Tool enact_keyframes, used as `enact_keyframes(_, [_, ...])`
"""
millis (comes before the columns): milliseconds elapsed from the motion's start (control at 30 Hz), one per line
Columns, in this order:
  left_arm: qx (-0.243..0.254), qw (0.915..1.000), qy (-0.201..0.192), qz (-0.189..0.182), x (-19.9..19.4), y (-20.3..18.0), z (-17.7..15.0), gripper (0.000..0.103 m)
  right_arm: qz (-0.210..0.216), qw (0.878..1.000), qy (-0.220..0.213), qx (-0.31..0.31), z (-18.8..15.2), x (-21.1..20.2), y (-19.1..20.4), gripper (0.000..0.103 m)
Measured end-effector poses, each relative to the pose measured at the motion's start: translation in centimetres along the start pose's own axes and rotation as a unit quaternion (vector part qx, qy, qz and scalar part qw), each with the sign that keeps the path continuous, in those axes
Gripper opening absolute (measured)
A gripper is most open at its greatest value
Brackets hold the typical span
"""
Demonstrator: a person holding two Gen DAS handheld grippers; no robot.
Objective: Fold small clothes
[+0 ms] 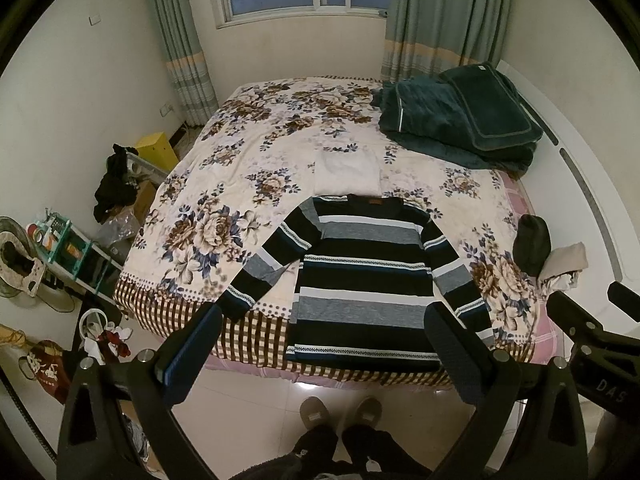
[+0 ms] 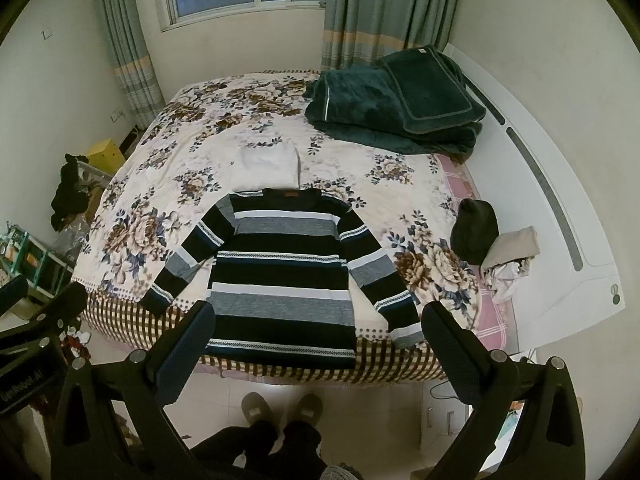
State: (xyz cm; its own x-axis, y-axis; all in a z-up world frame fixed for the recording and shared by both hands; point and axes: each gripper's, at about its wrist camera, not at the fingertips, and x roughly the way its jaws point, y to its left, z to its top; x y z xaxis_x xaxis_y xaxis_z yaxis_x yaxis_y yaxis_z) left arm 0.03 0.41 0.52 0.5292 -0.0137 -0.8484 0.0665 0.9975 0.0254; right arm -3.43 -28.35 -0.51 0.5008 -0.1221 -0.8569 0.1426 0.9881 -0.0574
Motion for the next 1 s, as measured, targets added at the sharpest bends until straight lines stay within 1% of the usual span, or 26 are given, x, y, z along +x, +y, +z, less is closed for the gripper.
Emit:
enact_keyframes(300, [-0.002, 1.0000, -0.001, -0.001, -0.01, -0.04, -0.06, 0.103, 0.000, 1.000, -0.001, -0.001, -0.04, -0.04, -0.10, 0.103])
enact_keyframes(467, [-0.001, 1.0000, -0.002, -0.002, -0.32, -0.66, 0.48, 0.103, -0.001, 1.000, -0.002, -0.001, -0.08, -0.23, -0.12, 0.103])
enact_keyframes(1000, [-0.003, 1.0000, -0.003, -0.005, -0.42, -0.44, 0.41, 0.103, -0.001, 1.000, -0.003, -0.003, -0.04, -0.65, -0.24, 0.103])
